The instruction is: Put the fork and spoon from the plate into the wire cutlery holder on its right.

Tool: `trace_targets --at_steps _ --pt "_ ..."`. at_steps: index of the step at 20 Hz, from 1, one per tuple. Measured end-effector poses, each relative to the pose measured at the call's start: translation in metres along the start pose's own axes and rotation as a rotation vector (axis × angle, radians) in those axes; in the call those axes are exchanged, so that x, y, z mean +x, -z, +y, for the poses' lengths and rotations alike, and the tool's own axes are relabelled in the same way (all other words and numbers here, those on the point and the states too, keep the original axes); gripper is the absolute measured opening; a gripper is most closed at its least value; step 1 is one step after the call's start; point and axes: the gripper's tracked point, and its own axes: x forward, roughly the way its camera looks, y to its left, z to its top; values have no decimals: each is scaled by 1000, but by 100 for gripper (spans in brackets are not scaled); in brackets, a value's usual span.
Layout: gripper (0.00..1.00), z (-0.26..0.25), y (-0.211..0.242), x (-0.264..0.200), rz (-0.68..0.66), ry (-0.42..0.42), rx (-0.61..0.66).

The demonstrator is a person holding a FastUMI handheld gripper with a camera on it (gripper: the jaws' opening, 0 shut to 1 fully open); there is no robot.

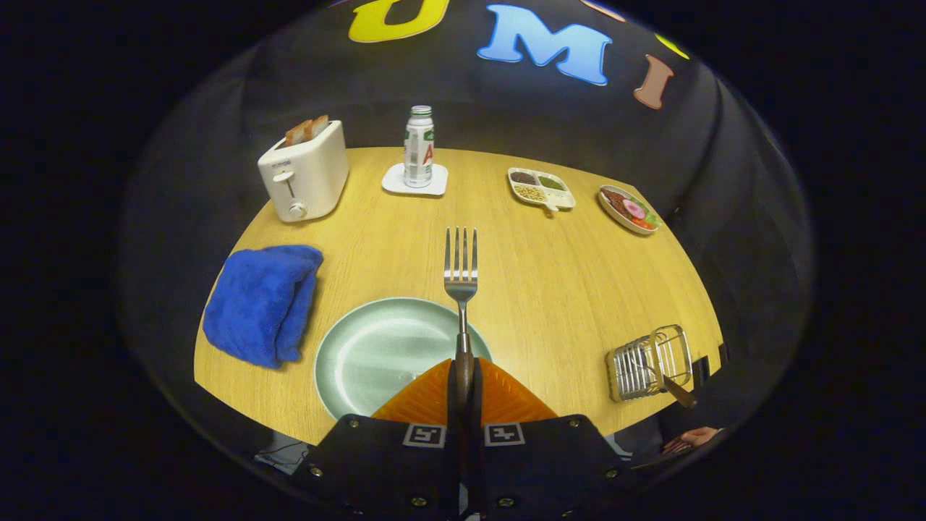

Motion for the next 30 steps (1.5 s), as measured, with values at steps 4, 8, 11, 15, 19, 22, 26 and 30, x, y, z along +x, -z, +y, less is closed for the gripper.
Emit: trace_targets --at_steps 4,8,11,15,19,22,26,30 --pt "5 -54 -4 -7 7 94 115" --pt "5 -102 5 -11 38 176 225" --pt "5 -129 19 -13 69 217 294" --pt "5 -155 41 -14 129 249 387" --pt "5 -170 61 -12 192 254 456" --pt "5 -176 75 -13 239 256 491" --pt "5 -176 79 -10 266 225 529" --pt "11 -182 77 -10 272 234 521"
